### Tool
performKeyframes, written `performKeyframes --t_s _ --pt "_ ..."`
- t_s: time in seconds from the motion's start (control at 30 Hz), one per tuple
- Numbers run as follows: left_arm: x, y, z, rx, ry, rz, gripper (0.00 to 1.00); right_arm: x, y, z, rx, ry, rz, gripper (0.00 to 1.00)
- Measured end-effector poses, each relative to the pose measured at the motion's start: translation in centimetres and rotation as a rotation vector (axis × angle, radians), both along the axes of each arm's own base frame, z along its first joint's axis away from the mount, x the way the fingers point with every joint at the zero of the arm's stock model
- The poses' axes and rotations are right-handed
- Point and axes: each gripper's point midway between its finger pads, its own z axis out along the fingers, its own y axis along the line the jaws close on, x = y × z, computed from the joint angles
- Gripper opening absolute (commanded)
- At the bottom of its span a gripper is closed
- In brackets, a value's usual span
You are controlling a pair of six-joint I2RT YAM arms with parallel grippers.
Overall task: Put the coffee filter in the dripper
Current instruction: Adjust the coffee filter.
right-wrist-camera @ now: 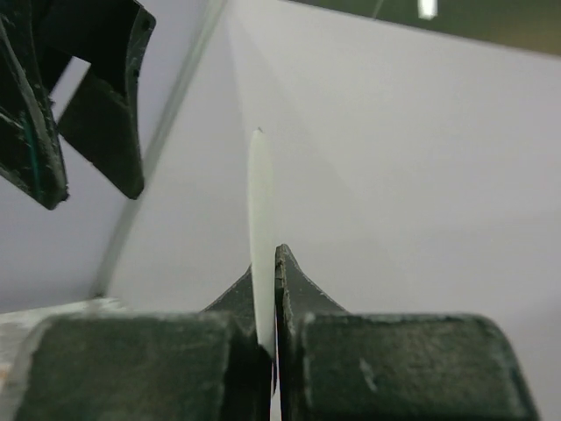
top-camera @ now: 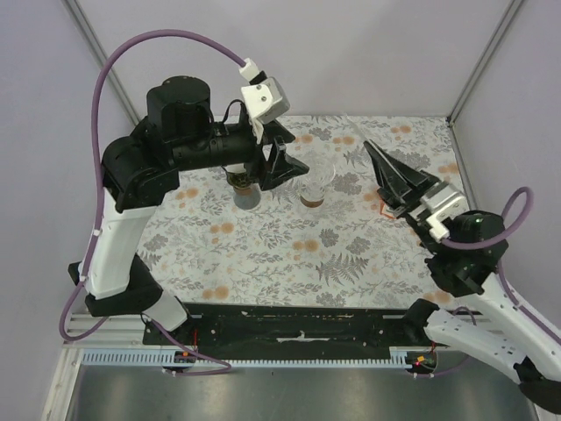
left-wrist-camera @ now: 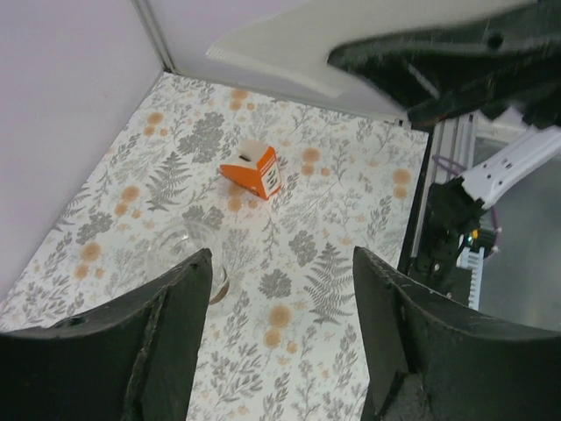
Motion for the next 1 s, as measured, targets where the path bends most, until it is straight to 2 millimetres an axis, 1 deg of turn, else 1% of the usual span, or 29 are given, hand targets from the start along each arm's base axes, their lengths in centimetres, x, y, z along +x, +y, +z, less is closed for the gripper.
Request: performKeyframes --t_s 0.07,0.1,0.17,0.23,0.33,0.4,0.47,0.53,0.63,0.7,0.73,0.77,0.83,0.87,0.97,1.0 --pt "0.2 -0.6 0.4 -0.038 0.042 0.012 0.78 0.5 0.3 -0.1 -0.001 -0.081 -0.107 0.00" --pt "0.4 -0.9 0.6 -0.058 0.067 0.017 0.81 0.9 0.7 -0.3 -0.014 -0.121 -0.170 0.00" --pt "0.6 -1.6 0.9 -0.096 0.112 0.020 0.85 1.9 1.7 -1.0 -0.054 -0.181 -0.284 0.00" --pt "0.9 -2.3 1.2 -0.130 0.161 0.018 0.86 2.8 3.1 -1.6 -0.106 -0.253 -0.424 0.00" --pt "1.3 -3.1 1.3 -0.164 0.226 0.009 0.87 4.0 5.4 -3.1 -0.217 -0.319 -0.563 0.00" --pt "1.4 -3.5 1.3 -0.179 0.259 0.002 0.88 4.2 6.3 -3.7 -0.271 -0.358 -0.636 0.00" --pt "1.6 -3.5 1.2 -0.187 0.280 0.009 0.87 3.9 6.3 -3.6 -0.295 -0.389 -0.689 0.00" --pt "1.9 -3.5 1.3 -0.195 0.287 0.023 0.78 3.3 5.6 -2.8 -0.276 -0.409 -0.729 0.00" --pt "2.8 -3.4 0.9 -0.194 0.296 0.068 0.50 2.6 4.6 -1.9 -0.244 -0.425 -0.767 0.00" --pt "3.3 -3.4 0.5 -0.189 0.303 0.092 0.38 2.4 4.3 -1.7 -0.241 -0.432 -0.779 0.00" --pt "3.4 -3.4 0.3 -0.186 0.306 0.094 0.35 2.3 4.3 -1.7 -0.245 -0.435 -0.784 0.00" --pt "3.4 -3.4 0.2 -0.184 0.309 0.096 0.28 2.3 4.4 -1.7 -0.249 -0.438 -0.784 0.00" --pt "3.3 -3.4 0.2 -0.182 0.311 0.087 0.08 2.1 4.5 -1.7 -0.254 -0.443 -0.786 0.00" --pt "3.2 -3.5 0.2 -0.183 0.313 0.082 0.02 2.1 4.5 -1.7 -0.255 -0.445 -0.785 0.00" --pt "2.9 -3.6 0.3 -0.182 0.311 0.062 0.02 2.1 4.7 -1.8 -0.264 -0.444 -0.779 0.00" --pt "2.9 -3.6 0.3 -0.182 0.311 0.061 0.02 2.1 4.8 -1.9 -0.271 -0.439 -0.773 0.07"
